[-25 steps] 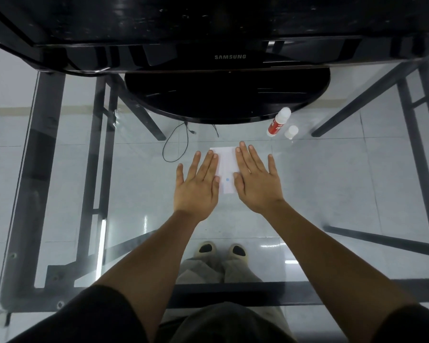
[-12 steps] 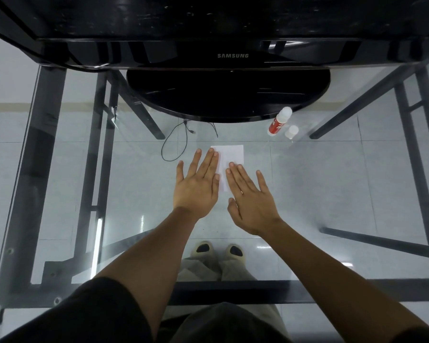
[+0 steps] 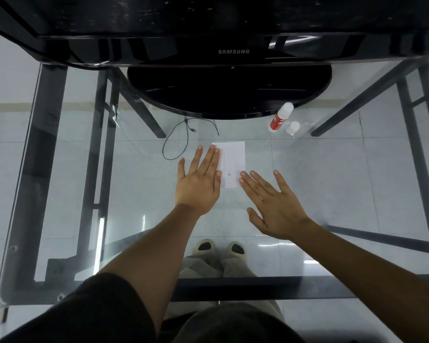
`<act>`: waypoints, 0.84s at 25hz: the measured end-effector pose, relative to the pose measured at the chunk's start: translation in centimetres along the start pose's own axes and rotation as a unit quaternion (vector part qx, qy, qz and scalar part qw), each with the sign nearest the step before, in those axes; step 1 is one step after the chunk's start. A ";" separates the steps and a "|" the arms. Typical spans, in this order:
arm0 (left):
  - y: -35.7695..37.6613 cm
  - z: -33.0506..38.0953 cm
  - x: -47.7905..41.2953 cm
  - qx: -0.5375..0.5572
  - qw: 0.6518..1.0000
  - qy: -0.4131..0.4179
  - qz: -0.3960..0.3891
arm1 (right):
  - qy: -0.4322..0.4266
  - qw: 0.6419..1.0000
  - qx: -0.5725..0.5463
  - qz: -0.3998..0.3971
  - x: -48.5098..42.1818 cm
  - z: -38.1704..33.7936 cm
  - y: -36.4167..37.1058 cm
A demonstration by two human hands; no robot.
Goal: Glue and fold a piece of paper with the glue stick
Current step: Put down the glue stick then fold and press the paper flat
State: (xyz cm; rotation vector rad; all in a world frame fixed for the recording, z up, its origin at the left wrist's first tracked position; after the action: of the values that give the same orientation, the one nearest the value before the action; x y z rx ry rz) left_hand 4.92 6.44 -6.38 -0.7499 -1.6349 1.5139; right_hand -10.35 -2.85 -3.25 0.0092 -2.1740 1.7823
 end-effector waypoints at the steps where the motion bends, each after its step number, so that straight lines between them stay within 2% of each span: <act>1: 0.0 0.0 0.0 0.001 1.000 0.000 -0.001 | -0.002 1.000 -0.007 -0.005 -0.4 -0.5 0.1; 5: 0.1 0.0 0.0 -0.013 1.000 0.000 -0.003 | -0.004 0.999 -0.030 -0.031 -1.8 -1.6 1.1; 13: 0.0 -0.1 0.0 -0.003 1.000 0.000 -0.004 | -0.024 1.000 -0.010 0.010 0.2 0.0 0.4; 17: -0.2 0.0 0.0 -0.007 1.000 0.003 -0.001 | -0.048 0.998 -0.034 -0.010 -1.5 -1.6 0.9; 21: -0.1 -0.1 0.0 0.005 1.000 -0.001 -0.005 | 0.037 0.998 -0.041 0.010 -1.2 2.8 0.3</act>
State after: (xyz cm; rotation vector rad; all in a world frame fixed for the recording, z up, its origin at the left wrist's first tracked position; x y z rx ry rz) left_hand 5.03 6.47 -6.26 -0.7327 -1.6291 1.5152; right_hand -9.94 -5.75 -4.35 -0.0953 -2.1999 1.6746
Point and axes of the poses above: each hand's wrist, its own x-axis away from the middle knuckle, its own y-axis out of the palm, z = x × y, the point moved 4 cm from there along -x, towards the middle knuckle, and after that the axes turned 9 degrees about -x, right-handed, at the moved point
